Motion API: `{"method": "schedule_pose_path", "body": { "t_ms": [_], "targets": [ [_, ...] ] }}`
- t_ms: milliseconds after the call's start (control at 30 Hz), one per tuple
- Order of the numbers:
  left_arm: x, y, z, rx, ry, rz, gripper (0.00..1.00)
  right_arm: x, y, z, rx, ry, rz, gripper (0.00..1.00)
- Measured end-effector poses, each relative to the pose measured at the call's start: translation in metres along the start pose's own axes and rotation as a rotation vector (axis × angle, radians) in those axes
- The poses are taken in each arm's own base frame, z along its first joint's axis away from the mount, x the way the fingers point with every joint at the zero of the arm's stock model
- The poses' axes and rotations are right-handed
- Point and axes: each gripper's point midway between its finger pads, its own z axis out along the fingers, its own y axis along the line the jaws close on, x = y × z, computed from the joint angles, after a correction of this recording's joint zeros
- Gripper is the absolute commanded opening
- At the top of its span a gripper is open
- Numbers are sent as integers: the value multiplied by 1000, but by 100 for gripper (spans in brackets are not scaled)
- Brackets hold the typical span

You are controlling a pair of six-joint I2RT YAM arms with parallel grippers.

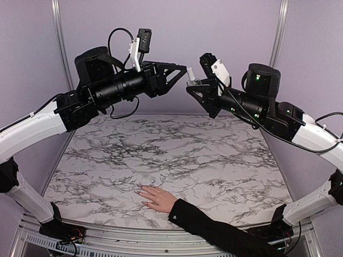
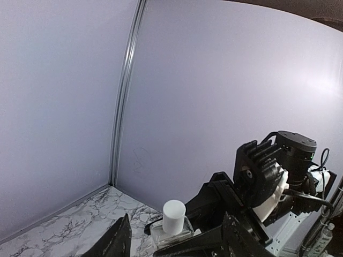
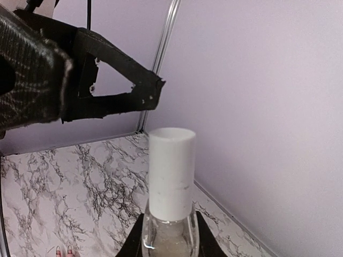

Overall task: Paint the nails
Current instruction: Screw the nail polish bottle.

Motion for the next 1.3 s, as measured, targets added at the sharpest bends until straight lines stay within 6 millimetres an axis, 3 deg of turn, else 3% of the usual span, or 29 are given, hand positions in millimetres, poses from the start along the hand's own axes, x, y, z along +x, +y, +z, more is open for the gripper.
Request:
{"method": "schedule_pose_path", "body": {
  "t_ms": [267,433,633,933,1300],
  "targets": [
    [18,14,28,-66,21,-54,42,9,-3,4,48,37,-30,0],
    [23,15,31,-70,33,-62,23,9,-2,4,46,39,-42,0],
    [25,6,32,-16,48,-50,10,9,3,4,20,38,-48,0],
    [27,-3,20,104,64,-16,2,4,18,1,-114,18,-11,0],
    [29,-43,-8,425,94,81,2,-13,66,-24,-537,-59,135,0]
  ]
}}
